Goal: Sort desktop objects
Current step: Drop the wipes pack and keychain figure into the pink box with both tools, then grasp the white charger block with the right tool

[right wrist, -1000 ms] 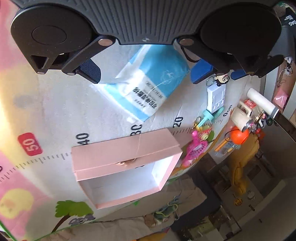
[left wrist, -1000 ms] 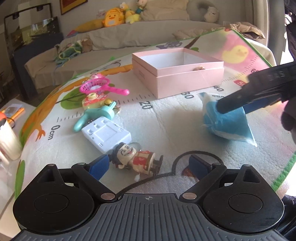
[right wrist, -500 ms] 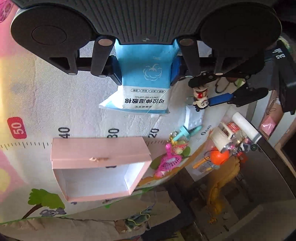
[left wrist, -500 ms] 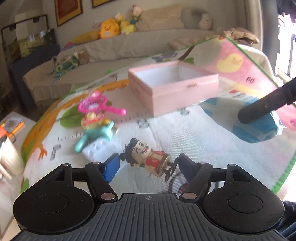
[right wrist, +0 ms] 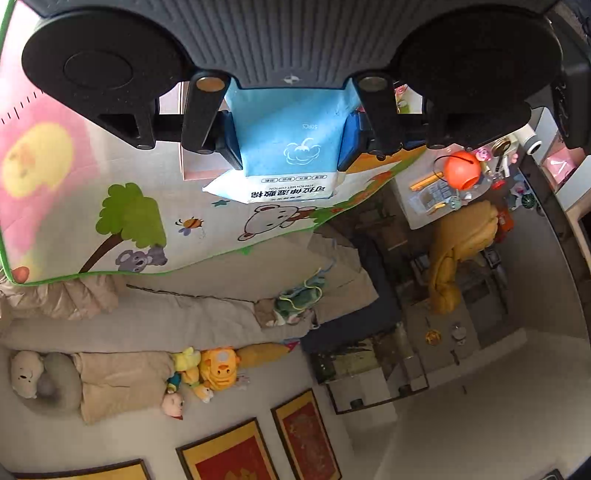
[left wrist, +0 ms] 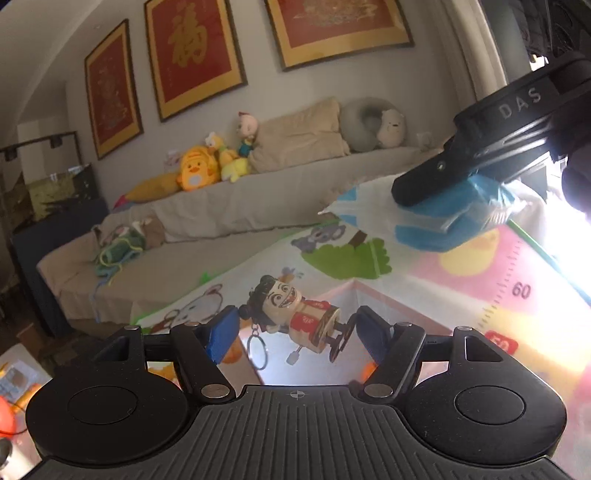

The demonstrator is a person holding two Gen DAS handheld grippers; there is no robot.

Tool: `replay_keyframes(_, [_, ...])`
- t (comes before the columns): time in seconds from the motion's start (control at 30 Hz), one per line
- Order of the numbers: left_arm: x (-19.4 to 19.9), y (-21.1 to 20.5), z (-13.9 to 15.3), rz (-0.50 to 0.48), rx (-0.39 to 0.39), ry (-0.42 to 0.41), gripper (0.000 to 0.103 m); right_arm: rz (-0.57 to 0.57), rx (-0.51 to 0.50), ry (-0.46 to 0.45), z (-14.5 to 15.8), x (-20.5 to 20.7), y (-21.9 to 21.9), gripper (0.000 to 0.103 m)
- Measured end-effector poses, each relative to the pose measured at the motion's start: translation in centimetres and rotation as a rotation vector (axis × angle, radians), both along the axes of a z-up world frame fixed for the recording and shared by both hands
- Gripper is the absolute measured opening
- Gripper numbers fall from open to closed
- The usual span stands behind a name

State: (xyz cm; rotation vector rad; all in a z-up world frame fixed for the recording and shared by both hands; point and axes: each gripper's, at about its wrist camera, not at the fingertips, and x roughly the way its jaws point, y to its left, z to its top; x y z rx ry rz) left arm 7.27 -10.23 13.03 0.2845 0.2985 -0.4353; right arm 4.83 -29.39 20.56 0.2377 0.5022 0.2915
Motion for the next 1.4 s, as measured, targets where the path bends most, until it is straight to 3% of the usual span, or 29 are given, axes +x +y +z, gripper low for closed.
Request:
replay_keyframes(0.07, [3.3,-1.1,-0.6,0.013,-0.019,0.045,0.083,-0.033,-0.004,-0.036,-0.8,3.2,-0.1,0.055])
replay_keyframes(0.1, [4.5,-1.3,-1.0,0.036,-0.017,0.095,0.083,-0.052,-0.015,-0.025,-1.5,5.1,0.0,0.064])
replay_keyframes(0.17, [4.9,0.0,-2.1,0.078,-0.053,0.161,0.087,-0.097,-0.013,0.028,-3.0,7.7,-0.3,0.068])
replay_keyframes(0.23, [3.3,2.3,-3.4,0.094,-0.085,0.195,0.097,-0.094,0.007,0.061,-4.7,8.3,-0.8,0.068])
replay_keyframes(0.47, [-3.4,10.4,-9.1,0.263,-0.028,0.33,0.099,-0.065,-0.144,0.082,-9.9,5.4,1.3,0.068])
replay_keyframes(0.6, [-6.0,13.5,-10.3,0.3,-0.028,0.361,0.1,0.015,-0.155,0.097,-10.2,3.7,4.1,0.071])
replay_keyframes(0.7, [-7.0,15.7,-10.1,0.383,-0.063,0.365,0.101,0.15,-0.178,0.102,-10.4,2.2,8.6,0.076])
replay_keyframes(0.83, [-7.0,19.1,-9.2,0.6,-0.075,0.326,0.102,0.364,-0.227,0.162,-12.6,0.9,16.2,0.076])
replay_keyframes(0.93, [-7.1,21.9,-8.2,0.728,-0.117,0.302,0.102,0.455,-0.238,0.226,-15.1,-0.1,21.0,0.076])
replay_keyframes(1.07, [-7.3,22.6,-8.4,0.704,-0.143,0.337,0.102,0.519,-0.271,0.262,-17.9,-1.5,25.0,0.076])
replay_keyframes(1.1, [-7.2,22.4,-8.6,0.69,-0.143,0.35,0.102,0.518,-0.302,0.233,-18.3,-2.4,25.4,0.073])
replay_keyframes(1.17, [-7.1,21.9,-8.9,0.661,-0.144,0.371,0.102,0.52,-0.407,0.172,-18.5,-3.6,25.9,0.055])
replay_keyframes(1.2, [-7.1,21.6,-9.2,0.649,-0.142,0.377,0.102,0.522,-0.431,0.158,-18.3,-4.1,25.5,0.049])
replay_keyframes(1.4, [-6.8,20.3,-10.1,0.613,-0.135,0.416,0.102,0.476,-0.428,0.193,-17.0,-5.7,19.3,0.048])
